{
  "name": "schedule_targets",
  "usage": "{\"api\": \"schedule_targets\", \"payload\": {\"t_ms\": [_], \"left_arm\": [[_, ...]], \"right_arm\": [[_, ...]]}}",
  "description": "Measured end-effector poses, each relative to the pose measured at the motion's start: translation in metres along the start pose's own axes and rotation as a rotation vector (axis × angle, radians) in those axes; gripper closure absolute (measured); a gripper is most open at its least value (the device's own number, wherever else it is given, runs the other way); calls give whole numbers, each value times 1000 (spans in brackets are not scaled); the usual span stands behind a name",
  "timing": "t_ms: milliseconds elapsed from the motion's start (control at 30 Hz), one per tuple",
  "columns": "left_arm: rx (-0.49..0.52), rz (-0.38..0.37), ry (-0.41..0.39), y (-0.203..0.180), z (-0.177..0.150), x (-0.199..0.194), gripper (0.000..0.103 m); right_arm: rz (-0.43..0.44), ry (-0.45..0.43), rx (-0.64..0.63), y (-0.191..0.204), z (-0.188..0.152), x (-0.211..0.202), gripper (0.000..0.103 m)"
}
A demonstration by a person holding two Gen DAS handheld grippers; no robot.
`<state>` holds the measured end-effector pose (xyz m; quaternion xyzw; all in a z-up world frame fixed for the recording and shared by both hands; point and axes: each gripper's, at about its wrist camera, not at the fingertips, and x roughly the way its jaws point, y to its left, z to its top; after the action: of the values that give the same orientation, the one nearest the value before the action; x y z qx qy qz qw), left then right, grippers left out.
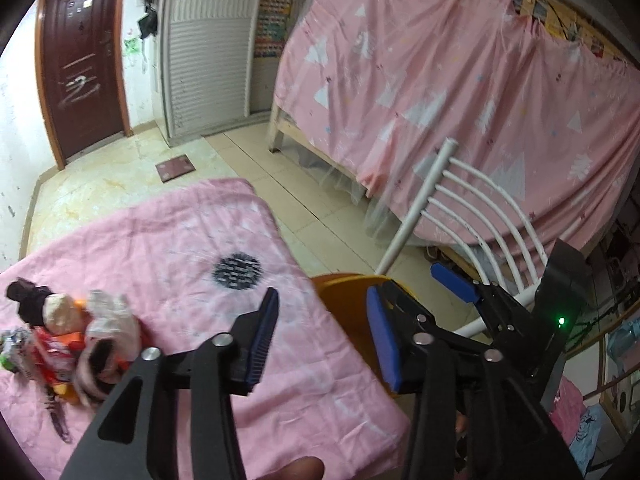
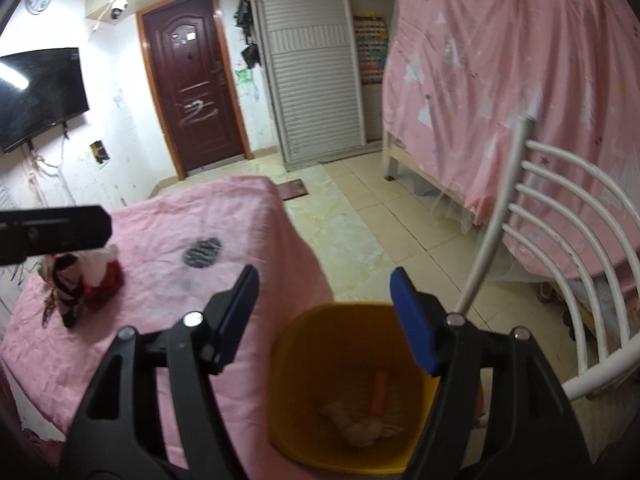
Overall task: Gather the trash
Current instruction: 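Open both grippers to drop the items into the yellow bin, then move both grippers back over the bed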
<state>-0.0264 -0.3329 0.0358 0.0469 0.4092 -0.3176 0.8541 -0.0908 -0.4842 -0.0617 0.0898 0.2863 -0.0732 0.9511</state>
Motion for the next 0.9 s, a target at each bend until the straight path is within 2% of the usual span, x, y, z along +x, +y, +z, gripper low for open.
{"api": "schedule_targets", "payload": {"t_ms": [133, 333, 633, 900], "left_arm": [[-31, 42, -54, 30, 1, -24, 41], [-85, 113, -108, 76, 0, -49, 29], [-169, 264, -150, 156, -1, -80, 26], [-269, 355, -160, 221, -9, -100, 26]], "right_arm": [[35, -1, -47, 30, 8, 1, 32], [117, -6, -113, 85, 16, 3, 26], [266, 31, -260, 169, 10, -1, 26], [311, 54, -302, 206, 6, 4, 26]]}}
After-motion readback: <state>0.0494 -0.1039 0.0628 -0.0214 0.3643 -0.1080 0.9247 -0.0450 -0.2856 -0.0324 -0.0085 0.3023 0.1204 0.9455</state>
